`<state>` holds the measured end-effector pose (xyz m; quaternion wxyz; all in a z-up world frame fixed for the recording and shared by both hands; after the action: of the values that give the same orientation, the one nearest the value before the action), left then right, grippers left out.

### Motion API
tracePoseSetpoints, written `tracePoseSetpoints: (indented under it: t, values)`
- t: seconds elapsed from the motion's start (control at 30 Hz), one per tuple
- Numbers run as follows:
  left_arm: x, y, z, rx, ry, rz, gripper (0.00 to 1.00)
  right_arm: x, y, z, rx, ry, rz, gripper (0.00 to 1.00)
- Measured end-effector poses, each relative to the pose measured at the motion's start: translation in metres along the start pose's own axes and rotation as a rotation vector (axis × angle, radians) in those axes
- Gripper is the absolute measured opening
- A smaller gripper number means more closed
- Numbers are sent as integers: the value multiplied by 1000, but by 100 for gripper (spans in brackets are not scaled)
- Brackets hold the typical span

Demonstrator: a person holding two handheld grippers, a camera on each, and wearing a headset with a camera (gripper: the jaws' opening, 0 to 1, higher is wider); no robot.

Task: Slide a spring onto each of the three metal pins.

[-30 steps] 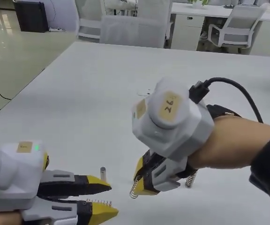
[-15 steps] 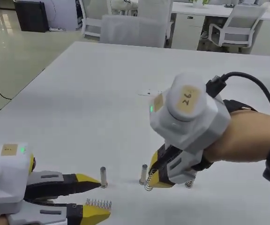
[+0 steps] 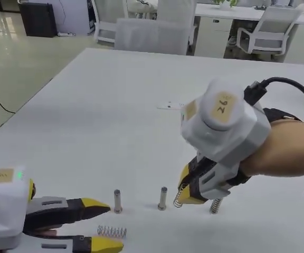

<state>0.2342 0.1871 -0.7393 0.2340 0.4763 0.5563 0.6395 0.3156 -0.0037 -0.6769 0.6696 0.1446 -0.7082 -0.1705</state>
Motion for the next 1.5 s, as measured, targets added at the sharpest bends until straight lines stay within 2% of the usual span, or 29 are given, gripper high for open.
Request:
tracePoseSetpoints:
  t: [0.23, 0.5, 1.0, 1.5]
  values:
    - [0, -1, 0, 0, 4, -2, 37, 3, 2, -9, 0, -28, -1, 8]
    - [-2, -2, -3, -2, -1, 4, 38, -2, 8, -20, 8, -51, 8, 8]
    - [-4, -3, -3, -4, -4, 11, 38, -22, 15, -35, 16, -38, 23, 8]
    - [-4, -3, -3, -1, 3, 10, 38, -35, 17, -39, 14, -19, 42, 8]
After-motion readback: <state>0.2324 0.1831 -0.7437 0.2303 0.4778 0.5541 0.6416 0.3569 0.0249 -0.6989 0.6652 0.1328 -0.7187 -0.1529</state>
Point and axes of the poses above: the centre of the closed fingertips' face, and the gripper's own axes: x roughly backward along the fingers, z roughly to its left, y roughly out of its top, the point moved 9 cm from there along x, roughly backward along the fingers, and after that the axes turned 7 degrees about -x, right-handed, at the moved point
